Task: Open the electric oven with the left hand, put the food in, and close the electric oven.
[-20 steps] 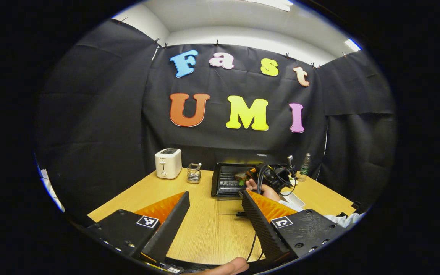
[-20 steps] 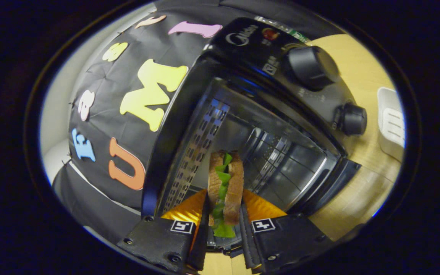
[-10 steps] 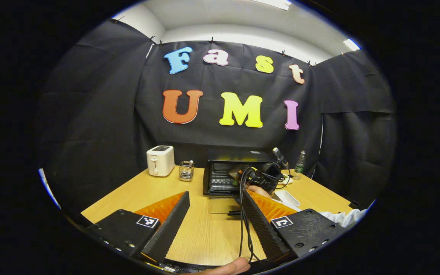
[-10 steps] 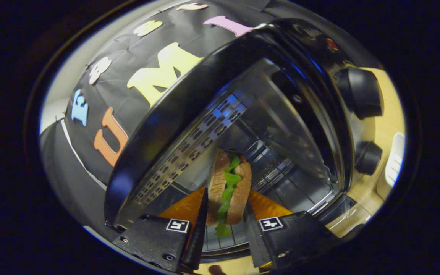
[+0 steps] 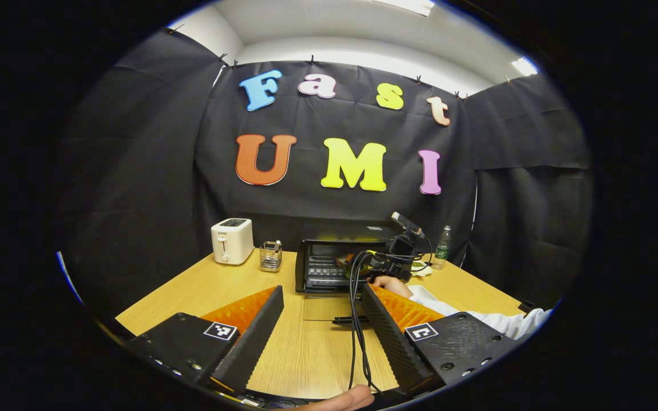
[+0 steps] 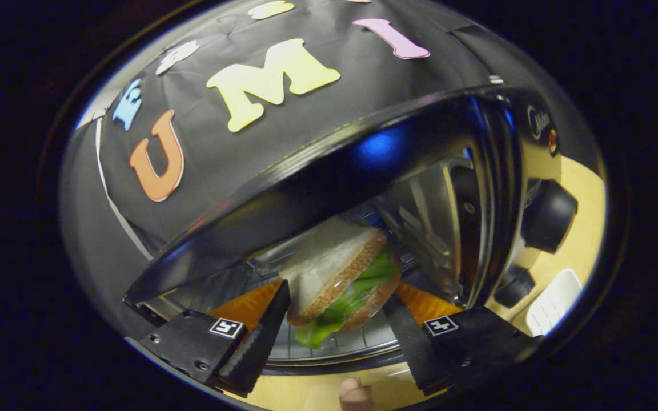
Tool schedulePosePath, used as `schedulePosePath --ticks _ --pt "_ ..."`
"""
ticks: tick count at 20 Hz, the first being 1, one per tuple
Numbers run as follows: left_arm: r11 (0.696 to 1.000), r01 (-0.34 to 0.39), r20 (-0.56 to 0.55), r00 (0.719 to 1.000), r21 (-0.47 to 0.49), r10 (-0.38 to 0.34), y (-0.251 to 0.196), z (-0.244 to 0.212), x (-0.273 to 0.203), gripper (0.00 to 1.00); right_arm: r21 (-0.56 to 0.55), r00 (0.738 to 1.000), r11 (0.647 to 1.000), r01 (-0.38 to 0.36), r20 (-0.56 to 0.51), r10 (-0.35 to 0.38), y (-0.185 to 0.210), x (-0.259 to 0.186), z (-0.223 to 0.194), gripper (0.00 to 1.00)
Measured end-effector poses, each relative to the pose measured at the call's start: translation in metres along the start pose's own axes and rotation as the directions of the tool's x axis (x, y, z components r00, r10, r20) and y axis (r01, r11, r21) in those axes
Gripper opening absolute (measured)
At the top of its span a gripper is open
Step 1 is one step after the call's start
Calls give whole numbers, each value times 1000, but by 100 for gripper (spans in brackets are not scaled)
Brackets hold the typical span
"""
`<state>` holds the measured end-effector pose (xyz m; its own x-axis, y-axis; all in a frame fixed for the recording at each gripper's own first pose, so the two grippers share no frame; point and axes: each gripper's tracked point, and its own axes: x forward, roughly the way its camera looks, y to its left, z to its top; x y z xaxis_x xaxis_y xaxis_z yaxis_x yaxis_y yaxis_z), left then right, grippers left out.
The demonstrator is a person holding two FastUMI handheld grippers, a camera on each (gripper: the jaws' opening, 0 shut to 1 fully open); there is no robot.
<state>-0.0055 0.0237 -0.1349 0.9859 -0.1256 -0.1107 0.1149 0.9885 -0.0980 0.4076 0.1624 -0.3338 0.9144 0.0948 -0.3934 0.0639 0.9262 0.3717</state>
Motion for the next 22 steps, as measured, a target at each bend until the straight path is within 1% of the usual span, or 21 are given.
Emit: schedulePosePath --ticks 5,6,7,8,9,10,11,13,14,15,16,17,18,19,20,21,22 --pt "1000 -10 -6 1000 -18 10 1 -2 -5 91 -77 996 997 13 -83 -19 -4 -11 -12 96" --pt "1000 -11 -3 1000 -20 11 2 -1 -7 92 -96 994 995 11 -108 -22 -3 -16 -13 100" --pt "1000 -11 -2 1000 -22 11 2 -1 -8 91 -121 992 993 6 -122 -21 -2 -18 -14 100" --pt "1000 -11 2 1000 -23 11 1 0 -11 91 -154 989 988 9 -143 -31 -3 -22 -16 97" --pt "1000 -11 6 1000 -20 11 0 0 -14 91 -168 987 986 -2 -159 -25 -1 -27 -17 96" --pt "1000 -10 10 1000 -16 10 0 1 -14 91 -176 985 984 -13 -173 -18 2 -32 -19 97" --pt "1000 -12 8 1000 -14 12 0 -1 -15 91 -191 982 981 -24 -190 -13 3 -35 -22 100" --pt "1000 -21 -6 1000 -8 21 2 -7 -15 91 -225 976 974 -37 -218 -14 3 -45 -29 100" --pt "1000 -24 -9 1000 -6 24 1 -9 -16 91 -240 974 970 -37 -226 -19 1 -51 -31 96" --pt "1000 -26 -11 1000 -6 26 2 -11 -16 91 -243 973 969 -36 -230 -22 -1 -54 -32 100" --pt "1000 -31 -21 999 -5 31 2 -15 -13 91 -239 970 969 -54 -242 -5 2 -58 -34 96" --pt "999 -38 -34 999 -7 38 4 -20 -13 91 -239 965 969 -70 -261 6 2 -62 -38 100" --pt "999 -42 -41 998 -10 42 5 -23 -10 91 -241 960 967 -76 -281 5 0 -71 -41 100" --pt "999 -43 -50 998 -14 42 5 -26 -9 91 -243 959 967 -78 -283 6 -2 -76 -39 96" --pt "999 -40 -51 998 -17 40 4 -28 -8 91 -243 962 966 -84 -272 15 -2 -85 -36 96" --pt "999 -36 -53 998 -16 35 2 -29 -5 91 -244 967 965 -94 -254 30 -2 -94 -30 100" --pt "999 -30 -57 998 -13 30 1 -33 1 91 -247 972 964 -103 -233 44 -1 -107 -23 96"
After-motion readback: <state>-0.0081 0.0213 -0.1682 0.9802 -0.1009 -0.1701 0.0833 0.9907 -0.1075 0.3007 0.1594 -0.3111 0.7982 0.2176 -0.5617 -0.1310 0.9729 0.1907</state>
